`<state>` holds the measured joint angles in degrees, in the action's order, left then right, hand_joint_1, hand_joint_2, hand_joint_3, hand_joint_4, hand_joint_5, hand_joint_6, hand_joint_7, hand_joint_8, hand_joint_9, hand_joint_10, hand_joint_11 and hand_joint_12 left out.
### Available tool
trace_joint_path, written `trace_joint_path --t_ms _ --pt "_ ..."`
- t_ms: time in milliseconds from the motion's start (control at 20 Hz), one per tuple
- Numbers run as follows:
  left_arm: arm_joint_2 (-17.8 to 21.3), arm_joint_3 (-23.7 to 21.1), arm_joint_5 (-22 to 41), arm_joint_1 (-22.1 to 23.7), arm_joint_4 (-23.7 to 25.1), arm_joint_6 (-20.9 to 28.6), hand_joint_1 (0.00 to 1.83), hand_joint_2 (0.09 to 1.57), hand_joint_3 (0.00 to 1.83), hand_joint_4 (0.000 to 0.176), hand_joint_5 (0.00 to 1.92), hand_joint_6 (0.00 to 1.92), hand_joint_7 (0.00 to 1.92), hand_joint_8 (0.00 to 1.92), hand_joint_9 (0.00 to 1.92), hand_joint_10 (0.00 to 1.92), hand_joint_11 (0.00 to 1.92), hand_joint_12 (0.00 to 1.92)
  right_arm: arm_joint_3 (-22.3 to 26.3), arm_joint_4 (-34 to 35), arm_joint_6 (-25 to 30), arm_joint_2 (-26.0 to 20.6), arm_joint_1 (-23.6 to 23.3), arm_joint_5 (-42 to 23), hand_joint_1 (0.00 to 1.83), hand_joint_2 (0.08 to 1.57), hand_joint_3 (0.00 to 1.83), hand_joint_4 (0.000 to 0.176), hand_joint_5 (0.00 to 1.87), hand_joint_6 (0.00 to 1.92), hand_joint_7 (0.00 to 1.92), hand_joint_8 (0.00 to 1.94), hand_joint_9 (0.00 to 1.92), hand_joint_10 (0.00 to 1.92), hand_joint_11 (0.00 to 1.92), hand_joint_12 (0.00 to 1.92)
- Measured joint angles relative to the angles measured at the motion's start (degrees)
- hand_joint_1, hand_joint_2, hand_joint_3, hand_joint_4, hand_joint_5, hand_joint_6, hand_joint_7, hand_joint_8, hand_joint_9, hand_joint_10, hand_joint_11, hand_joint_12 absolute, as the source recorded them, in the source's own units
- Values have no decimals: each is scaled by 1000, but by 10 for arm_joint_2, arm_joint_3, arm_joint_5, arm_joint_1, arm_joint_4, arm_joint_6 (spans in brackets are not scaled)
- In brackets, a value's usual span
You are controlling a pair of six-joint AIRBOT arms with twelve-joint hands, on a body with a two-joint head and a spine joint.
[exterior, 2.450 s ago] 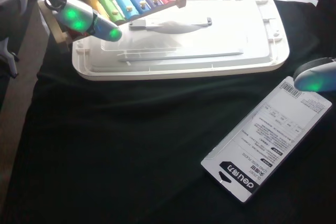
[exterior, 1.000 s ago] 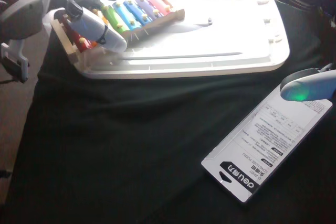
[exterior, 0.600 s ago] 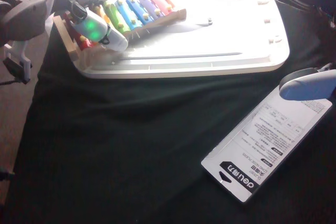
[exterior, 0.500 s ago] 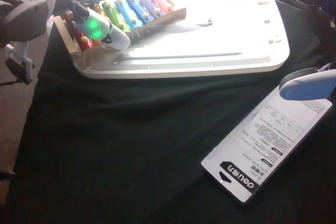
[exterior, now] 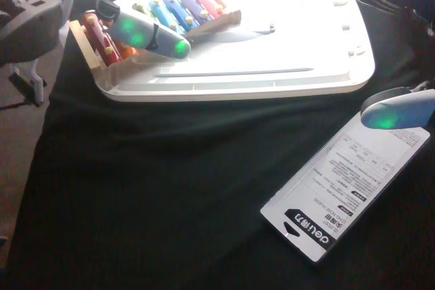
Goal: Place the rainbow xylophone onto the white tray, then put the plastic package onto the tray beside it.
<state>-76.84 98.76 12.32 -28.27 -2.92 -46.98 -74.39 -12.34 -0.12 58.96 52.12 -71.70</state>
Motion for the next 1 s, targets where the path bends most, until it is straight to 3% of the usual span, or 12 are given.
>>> trace_joint_path --t_ms 200,250,300,400,500,600,650,700,800,850,950,1000 --pt "45 -56 52 4 17 1 631 692 3 176 0 0 0 0 0 0 0 0 0 -3 1 -9 0 2 657 751 0 97 0 0 0 0 0 0 152 8" --pt "55 -69 64 5 32 10 687 690 1 176 0 0 0 0 0 0 0 0 0 -3 1 -12 0 4 662 742 0 124 0 0 0 0 0 0 106 1" --pt "68 -83 85 5 57 39 708 691 1 176 0 0 0 0 0 0 0 0 0 -3 1 -16 0 6 637 749 0 129 0 0 0 0 0 0 114 8" --pt "90 -102 122 6 89 80 619 683 0 176 0 0 0 0 0 0 0 0 9 -8 2 -32 0 14 649 738 0 114 0 0 0 0 0 0 33 0" --pt "123 -133 152 6 103 87 699 652 0 176 0 0 0 0 0 0 0 0 15 -25 2 -54 0 24 589 750 0 106 0 0 0 0 0 0 3 0" --pt "143 -152 169 9 123 88 726 632 0 176 0 0 0 0 0 0 0 0 16 -31 2 -68 0 38 621 716 0 103 0 0 0 0 0 0 10 4" --pt "144 -153 176 9 123 88 732 636 0 176 0 0 0 0 0 0 0 0 16 -30 2 -68 0 44 725 676 0 103 0 0 0 0 0 0 33 15" --pt "144 -154 176 9 125 88 732 638 0 176 0 0 0 0 0 0 0 0 16 -35 2 -68 0 47 733 676 0 64 0 0 0 0 0 0 51 23" --pt "156 -174 175 10 147 89 754 608 0 176 0 0 0 0 0 0 0 0 17 -55 2 -72 0 58 737 690 0 32 6 2 7 2 0 0 40 20" --pt "157 -176 178 10 150 89 789 620 0 176 0 0 0 0 0 0 0 0 17 -55 3 -73 0 65 773 718 0 39 0 0 22 7 16 6 63 30" --pt "181 -203 185 10 164 89 739 628 0 176 0 0 0 0 0 0 0 0 17 -70 4 -86 0 76 712 696 0 79 0 0 0 0 1 0 47 24" --pt "191 -211 190 13 177 89 813 685 17 170 0 0 0 0 0 0 0 0 17 -79 6 -95 0 87 703 674 0 104 0 0 73 6 47 7 96 48"
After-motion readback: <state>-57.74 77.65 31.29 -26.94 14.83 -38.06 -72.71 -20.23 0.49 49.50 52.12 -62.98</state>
